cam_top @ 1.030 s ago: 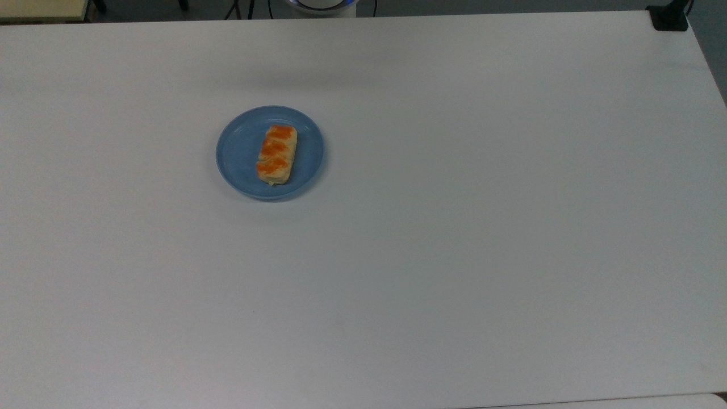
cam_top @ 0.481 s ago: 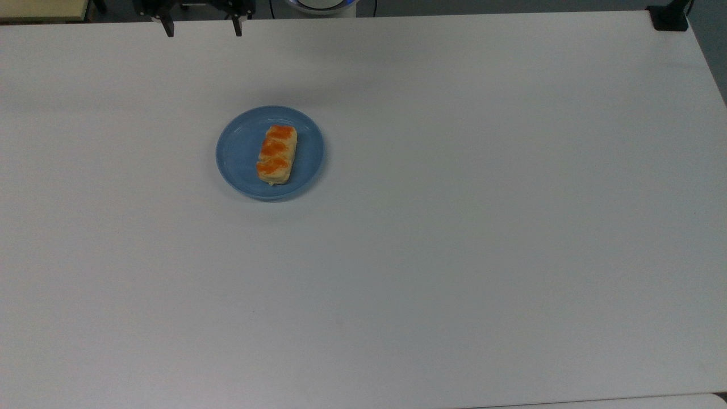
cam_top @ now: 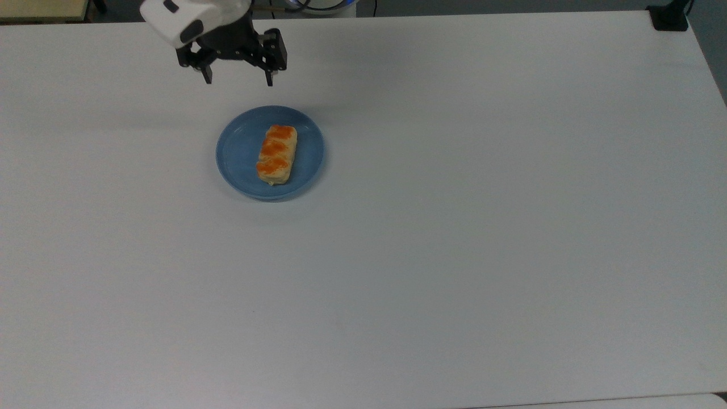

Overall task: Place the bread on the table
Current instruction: 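Lower the open gripper onto the bread roll on the blue plate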

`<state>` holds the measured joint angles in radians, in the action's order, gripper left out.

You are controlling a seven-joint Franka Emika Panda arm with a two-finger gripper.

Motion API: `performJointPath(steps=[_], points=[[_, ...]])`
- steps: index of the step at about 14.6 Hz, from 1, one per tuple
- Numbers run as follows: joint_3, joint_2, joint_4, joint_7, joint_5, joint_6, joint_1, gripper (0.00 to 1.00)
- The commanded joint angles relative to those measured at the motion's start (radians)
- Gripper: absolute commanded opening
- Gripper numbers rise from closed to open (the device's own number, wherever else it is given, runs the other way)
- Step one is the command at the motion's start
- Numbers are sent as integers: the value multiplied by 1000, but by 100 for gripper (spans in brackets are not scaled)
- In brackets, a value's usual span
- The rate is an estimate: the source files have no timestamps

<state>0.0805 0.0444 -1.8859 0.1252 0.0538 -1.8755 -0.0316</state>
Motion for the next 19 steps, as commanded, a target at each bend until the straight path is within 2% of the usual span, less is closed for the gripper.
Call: performJointPath(steps=[1,7,12,13,14,15,16,17,19], points=[[2,75,-38,-65,-6,-91,35,100],[-7,199,-35,-120,-6,-191,38,100],[-19,242,-35,-168,-9,-237,42,99],[-30,244,-36,-171,-9,-237,42,90],[-30,244,-36,-171,-9,-237,41,76],[-30,244,-33,-173,-17,-237,41,40],[-30,244,-33,-174,-17,-237,39,27],[-30,244,-33,-174,-18,-237,39,20],[-30,243,-22,-168,-19,-229,33,18]])
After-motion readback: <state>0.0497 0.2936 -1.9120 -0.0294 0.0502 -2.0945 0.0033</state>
